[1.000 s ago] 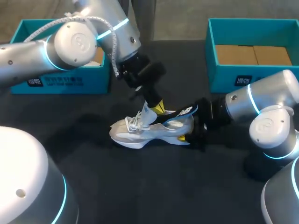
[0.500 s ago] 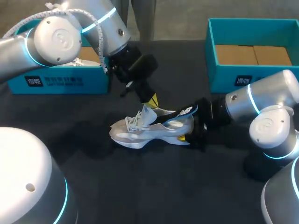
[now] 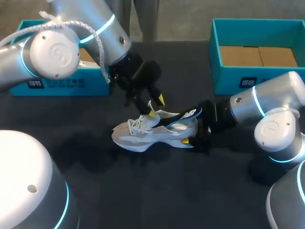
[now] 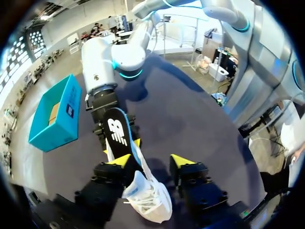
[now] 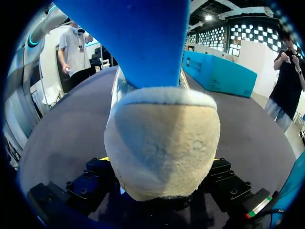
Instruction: Take the shoe out of the shoebox, open the shoe tongue, remove and reinsert the insole, then place the shoe into the shoebox
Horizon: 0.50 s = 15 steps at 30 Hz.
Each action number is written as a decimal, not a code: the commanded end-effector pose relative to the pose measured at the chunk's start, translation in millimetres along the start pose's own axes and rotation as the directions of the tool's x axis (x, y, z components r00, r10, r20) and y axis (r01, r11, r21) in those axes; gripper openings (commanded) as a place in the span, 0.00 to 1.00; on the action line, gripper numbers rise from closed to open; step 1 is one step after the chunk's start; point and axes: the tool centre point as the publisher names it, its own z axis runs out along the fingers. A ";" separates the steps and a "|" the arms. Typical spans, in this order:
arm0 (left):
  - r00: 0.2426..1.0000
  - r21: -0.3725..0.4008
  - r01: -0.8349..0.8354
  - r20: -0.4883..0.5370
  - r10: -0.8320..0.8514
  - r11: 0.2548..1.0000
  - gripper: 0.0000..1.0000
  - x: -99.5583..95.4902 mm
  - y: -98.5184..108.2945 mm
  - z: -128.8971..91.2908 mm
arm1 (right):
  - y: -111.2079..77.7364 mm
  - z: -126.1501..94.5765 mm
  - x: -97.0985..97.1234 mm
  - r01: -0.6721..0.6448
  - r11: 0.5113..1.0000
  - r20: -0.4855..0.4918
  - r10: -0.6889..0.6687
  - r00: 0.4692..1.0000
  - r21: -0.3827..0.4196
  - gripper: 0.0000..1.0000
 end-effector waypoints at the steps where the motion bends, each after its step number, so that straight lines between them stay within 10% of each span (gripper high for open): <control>1: 0.997 -0.007 0.034 0.068 -0.033 0.999 1.00 -1.2 2.7 19.3 | 0.3 1.3 -0.5 -0.001 1.000 0.001 0.001 1.000 0.005 0.00; 15: 0.921 -0.088 0.186 0.362 -0.142 0.979 1.00 -13.3 1.2 59.5 | 0.3 1.3 -0.5 -0.001 1.000 0.001 0.001 1.000 0.005 0.00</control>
